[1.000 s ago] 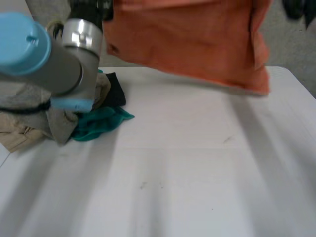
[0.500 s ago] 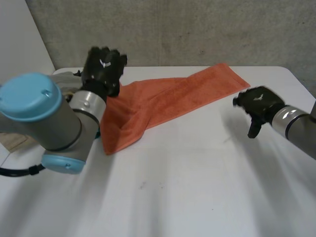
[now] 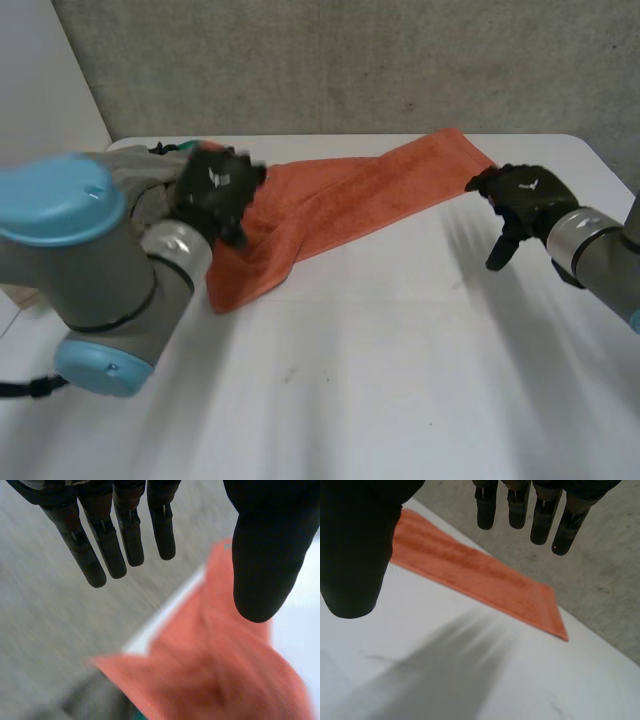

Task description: Fold the laundry.

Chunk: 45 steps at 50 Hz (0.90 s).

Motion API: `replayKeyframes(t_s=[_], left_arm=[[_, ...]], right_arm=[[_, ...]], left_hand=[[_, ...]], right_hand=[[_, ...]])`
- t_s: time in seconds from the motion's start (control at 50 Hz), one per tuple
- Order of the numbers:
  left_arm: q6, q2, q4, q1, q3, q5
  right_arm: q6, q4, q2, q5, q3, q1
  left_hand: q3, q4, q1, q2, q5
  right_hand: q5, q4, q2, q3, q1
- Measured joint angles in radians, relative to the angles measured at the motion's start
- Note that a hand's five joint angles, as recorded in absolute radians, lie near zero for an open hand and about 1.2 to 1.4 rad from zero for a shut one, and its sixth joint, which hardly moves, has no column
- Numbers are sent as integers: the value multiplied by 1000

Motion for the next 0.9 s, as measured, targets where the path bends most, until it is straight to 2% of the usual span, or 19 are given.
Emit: replayKeyframes(t_s=[0.22, 0.4, 0.7, 0.72, 0.76, 0.8, 0.82, 0.9], left_arm=[[-121, -205, -41, 33, 38, -3], [-121, -307, -31, 70, 96, -2], [-115, -397, -25, 75, 190, 5], [-111, -406, -25, 75, 203, 5], [-106, -416, -25, 75, 216, 5], [-97, -430, -24, 75, 235, 5], [-92, -438, -23, 75, 246, 6], [-73, -467, -18, 75, 284, 6]], right_arm=[[-19, -3, 7, -1, 86, -1], [-19, -21, 8, -8, 138, -3], [-19, -27, 9, -7, 140, -6], [-19, -27, 9, -8, 140, -5], [-19, -27, 9, -8, 140, -5], [-19, -26, 9, -9, 142, -5], [-19, -26, 9, -9, 143, -5], [-19, -25, 7, -11, 148, -5]], left_hand=[[0, 0, 0, 0, 0], [0, 0, 0, 0, 0], [16, 27, 27, 19, 33], [109, 123, 146, 113, 116], [182, 195, 227, 194, 172], [182, 195, 227, 194, 172], [297, 307, 335, 304, 295], [324, 340, 350, 332, 331]], right_hand=[[0, 0, 0, 0, 0], [0, 0, 0, 0, 0], [0, 0, 0, 0, 0], [0, 0, 0, 0, 0], [0, 0, 0, 0, 0], [0, 0, 0, 0, 0], [0, 0, 0, 0, 0], [0, 0, 0, 0, 0]])
